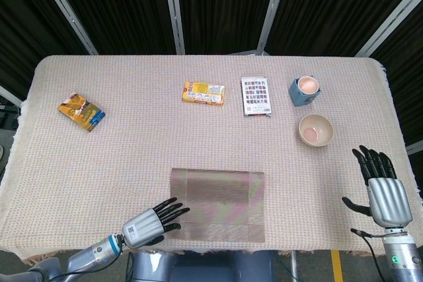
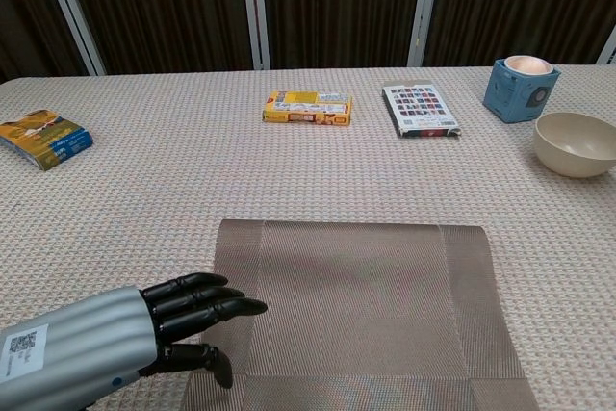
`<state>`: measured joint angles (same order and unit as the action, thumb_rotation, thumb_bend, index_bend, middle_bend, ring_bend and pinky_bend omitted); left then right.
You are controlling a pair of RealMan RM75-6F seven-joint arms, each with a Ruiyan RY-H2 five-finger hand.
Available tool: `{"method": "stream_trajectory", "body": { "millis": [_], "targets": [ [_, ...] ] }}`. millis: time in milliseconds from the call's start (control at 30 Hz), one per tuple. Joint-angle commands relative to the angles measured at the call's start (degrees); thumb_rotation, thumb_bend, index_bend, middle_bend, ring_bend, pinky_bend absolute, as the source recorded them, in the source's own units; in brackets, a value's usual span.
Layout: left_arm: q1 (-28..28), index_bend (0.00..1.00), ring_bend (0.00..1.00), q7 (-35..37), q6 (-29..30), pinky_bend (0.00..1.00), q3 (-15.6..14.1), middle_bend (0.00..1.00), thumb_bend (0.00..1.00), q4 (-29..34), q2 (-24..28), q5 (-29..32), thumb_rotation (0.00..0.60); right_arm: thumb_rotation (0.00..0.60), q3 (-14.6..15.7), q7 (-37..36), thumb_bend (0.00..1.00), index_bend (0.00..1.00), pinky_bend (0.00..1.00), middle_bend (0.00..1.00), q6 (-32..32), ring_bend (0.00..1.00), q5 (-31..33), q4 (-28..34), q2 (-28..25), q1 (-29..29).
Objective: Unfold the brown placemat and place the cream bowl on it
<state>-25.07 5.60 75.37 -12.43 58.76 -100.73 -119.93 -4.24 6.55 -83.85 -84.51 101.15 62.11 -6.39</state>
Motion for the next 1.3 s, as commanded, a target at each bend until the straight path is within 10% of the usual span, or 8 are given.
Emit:
{"method": "stream_trajectory", "body": {
  "millis": [33, 1300],
  "targets": [
    [-0.25, 0.33, 0.0, -0.17, -0.25, 0.0, -0.28, 0.0, 0.27, -0.23, -0.25, 0.14, 0.6, 0.6, -0.02, 0.06, 0.0, 0.0, 0.0, 0.0, -0.06, 0.0, -0.02, 0.01, 0.02, 0.04],
    [-3.03, 0.43, 0.0, -2.62, -3.01, 0.0, -2.24, 0.0, 0.45, 1.4, -2.46, 3.94, 0.6, 0.6, -0.33, -1.18, 0.0, 0.0, 0.0, 0.0, -0.19, 0.0, -0.29, 0.49, -0.64, 0.19]
  ]
}}
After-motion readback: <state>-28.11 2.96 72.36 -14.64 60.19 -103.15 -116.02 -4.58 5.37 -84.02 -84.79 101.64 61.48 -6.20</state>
